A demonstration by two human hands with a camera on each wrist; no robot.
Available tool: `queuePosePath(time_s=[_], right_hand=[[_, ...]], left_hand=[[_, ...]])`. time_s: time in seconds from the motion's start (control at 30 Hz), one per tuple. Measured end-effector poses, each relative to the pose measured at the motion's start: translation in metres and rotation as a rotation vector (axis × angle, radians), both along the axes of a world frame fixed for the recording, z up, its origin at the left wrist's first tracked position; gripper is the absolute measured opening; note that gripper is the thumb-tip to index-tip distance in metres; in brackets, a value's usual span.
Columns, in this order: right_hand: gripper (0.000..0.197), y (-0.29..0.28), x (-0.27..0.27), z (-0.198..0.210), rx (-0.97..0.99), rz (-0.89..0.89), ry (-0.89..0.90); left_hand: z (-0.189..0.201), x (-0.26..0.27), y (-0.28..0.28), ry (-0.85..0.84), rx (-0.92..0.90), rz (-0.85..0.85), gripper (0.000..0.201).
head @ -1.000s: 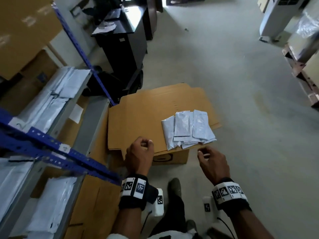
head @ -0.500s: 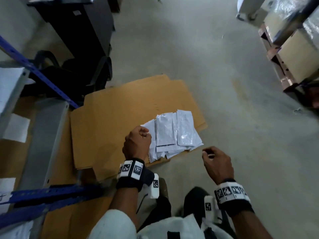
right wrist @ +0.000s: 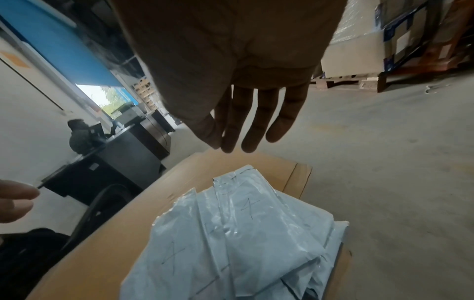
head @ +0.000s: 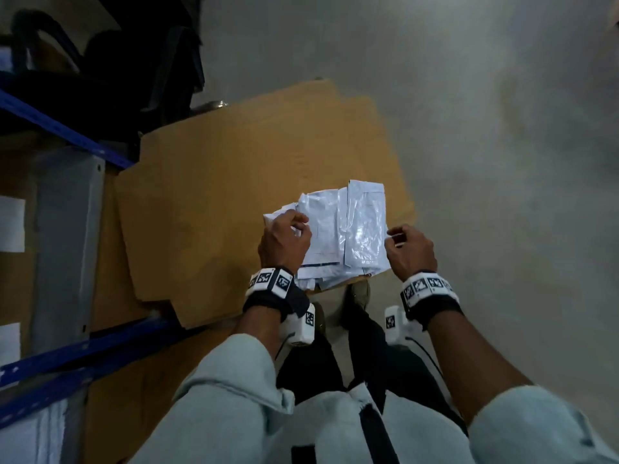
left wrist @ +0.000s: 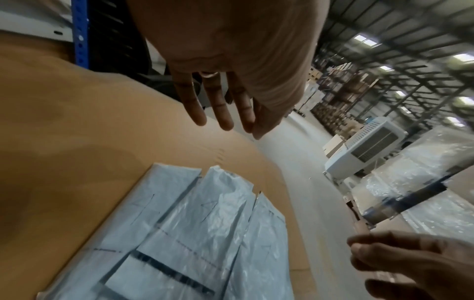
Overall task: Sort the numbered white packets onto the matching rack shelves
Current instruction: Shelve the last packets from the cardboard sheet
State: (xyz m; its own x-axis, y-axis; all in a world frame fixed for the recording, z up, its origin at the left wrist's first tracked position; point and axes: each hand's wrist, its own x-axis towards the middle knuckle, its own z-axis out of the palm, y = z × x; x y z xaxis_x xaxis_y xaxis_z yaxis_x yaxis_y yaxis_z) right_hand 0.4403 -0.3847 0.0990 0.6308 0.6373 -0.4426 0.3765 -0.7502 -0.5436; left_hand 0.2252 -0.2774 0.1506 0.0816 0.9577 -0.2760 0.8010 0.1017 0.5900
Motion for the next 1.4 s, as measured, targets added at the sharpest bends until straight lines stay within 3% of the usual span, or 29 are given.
queuePosePath(time_s=[0.2, 0.33, 0.47, 0.67, 0.87, 0.97, 1.07, 1.2, 1.27, 1.33, 1.4], right_hand=[[0.019, 0.039, 0.027, -0.059, -0.147, 0.118, -0.026], [0.023, 0.045, 0.039, -0.094, -0.262, 0.247, -0.041], [0.039, 0.049, 0.040, -0.126, -0.349, 0.237, -0.014], [0.052, 0.049, 0.028, -0.150, -0.328, 0.119, 0.003], [0.021, 0.050, 0.025, -0.151, -0.167, 0.005, 0.001], [0.023, 0.051, 0.030, -0.145, -0.068, -0.029, 0.009], [0.047, 0.048, 0.029, -0.147, -0.094, 0.022, -0.061], [0.098, 0.041, 0.018, -0.149, -0.152, 0.137, -0.108], [0.119, 0.037, 0.011, -0.153, -0.166, 0.178, -0.119], [0.130, 0.034, 0.006, -0.159, -0.199, 0.223, -0.131], [0.127, 0.032, 0.005, -0.167, -0.206, 0.237, -0.129]], left_hand=[[-0.074, 0.013, 0.021, 0.020, -0.119, 0.044, 0.016], [-0.130, 0.006, 0.024, 0.051, -0.220, 0.076, 0.030], [-0.176, 0.000, 0.019, 0.101, -0.299, 0.165, 0.039], [-0.199, 0.002, 0.013, 0.074, -0.257, 0.184, 0.028], [-0.195, 0.008, 0.019, -0.098, -0.036, 0.269, 0.021], [-0.194, 0.004, 0.024, -0.157, 0.013, 0.359, 0.029], [-0.197, -0.001, 0.022, 0.014, -0.022, 0.399, 0.044], [-0.195, 0.002, 0.010, 0.180, 0.012, 0.264, 0.083], [-0.197, 0.008, 0.001, 0.216, -0.066, 0.189, 0.112], [-0.202, 0.013, -0.005, 0.244, -0.149, 0.181, 0.132], [-0.209, 0.017, -0.004, 0.264, -0.155, 0.213, 0.134]])
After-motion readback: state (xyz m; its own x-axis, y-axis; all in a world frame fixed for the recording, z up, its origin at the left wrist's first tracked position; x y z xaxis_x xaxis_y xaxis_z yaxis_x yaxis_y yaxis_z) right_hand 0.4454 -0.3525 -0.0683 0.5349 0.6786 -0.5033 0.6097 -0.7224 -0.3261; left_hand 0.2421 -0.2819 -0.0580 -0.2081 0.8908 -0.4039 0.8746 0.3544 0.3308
